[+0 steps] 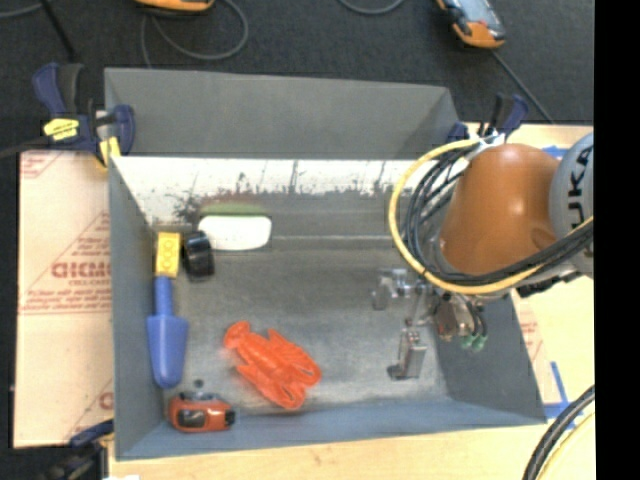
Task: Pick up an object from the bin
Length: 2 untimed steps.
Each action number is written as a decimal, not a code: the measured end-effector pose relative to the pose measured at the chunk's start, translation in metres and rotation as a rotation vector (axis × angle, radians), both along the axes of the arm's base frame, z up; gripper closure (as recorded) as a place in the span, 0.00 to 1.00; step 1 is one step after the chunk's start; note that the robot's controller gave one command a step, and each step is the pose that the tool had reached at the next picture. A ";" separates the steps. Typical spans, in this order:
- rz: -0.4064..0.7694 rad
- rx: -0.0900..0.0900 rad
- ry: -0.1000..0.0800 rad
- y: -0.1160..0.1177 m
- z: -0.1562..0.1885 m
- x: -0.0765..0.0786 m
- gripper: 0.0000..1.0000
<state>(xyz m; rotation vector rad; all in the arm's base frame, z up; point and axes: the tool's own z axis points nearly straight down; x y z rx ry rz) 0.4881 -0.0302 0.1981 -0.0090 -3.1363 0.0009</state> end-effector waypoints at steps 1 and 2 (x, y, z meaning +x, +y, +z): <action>0.001 -0.001 -0.008 0.000 0.004 0.002 0.00; 0.043 -0.001 -0.009 0.037 -0.008 0.006 0.00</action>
Offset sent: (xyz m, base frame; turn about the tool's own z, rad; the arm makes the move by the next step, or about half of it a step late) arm 0.0078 0.0683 -0.0165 -0.0768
